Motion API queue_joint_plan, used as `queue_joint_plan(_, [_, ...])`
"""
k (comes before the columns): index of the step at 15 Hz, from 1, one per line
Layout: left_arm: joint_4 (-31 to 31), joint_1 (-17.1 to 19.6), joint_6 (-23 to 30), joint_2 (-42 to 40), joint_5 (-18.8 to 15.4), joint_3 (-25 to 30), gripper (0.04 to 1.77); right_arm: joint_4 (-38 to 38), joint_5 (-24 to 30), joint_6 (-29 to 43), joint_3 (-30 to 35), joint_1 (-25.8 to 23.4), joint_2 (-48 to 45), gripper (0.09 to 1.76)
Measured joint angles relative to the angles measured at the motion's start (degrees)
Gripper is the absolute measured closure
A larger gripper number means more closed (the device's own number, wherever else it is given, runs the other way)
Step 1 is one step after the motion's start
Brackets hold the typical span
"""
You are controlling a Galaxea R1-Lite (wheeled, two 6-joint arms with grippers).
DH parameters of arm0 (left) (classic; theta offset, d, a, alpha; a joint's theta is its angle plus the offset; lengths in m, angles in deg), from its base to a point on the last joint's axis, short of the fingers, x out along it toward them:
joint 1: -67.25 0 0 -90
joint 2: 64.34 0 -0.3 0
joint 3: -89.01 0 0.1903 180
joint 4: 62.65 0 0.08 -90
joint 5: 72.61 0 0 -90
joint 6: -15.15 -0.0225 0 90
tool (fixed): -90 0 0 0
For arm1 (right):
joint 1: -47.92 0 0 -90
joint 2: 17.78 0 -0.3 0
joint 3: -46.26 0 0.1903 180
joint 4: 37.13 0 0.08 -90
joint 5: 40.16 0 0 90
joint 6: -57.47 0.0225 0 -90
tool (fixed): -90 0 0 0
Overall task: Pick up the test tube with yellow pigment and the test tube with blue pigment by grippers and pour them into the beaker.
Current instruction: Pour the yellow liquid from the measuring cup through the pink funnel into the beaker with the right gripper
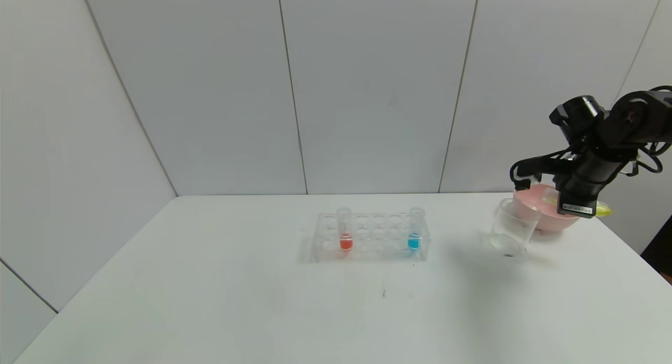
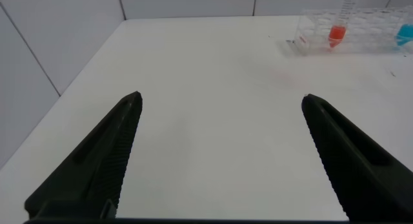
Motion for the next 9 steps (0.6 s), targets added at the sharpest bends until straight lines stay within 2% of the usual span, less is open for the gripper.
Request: queue_joint_plan(9, [0.0,0.0,0.0,0.0,0.0,0.0,0.05,1.5,-4.8,-2.8,-0.1,1.8,0.9,1.32])
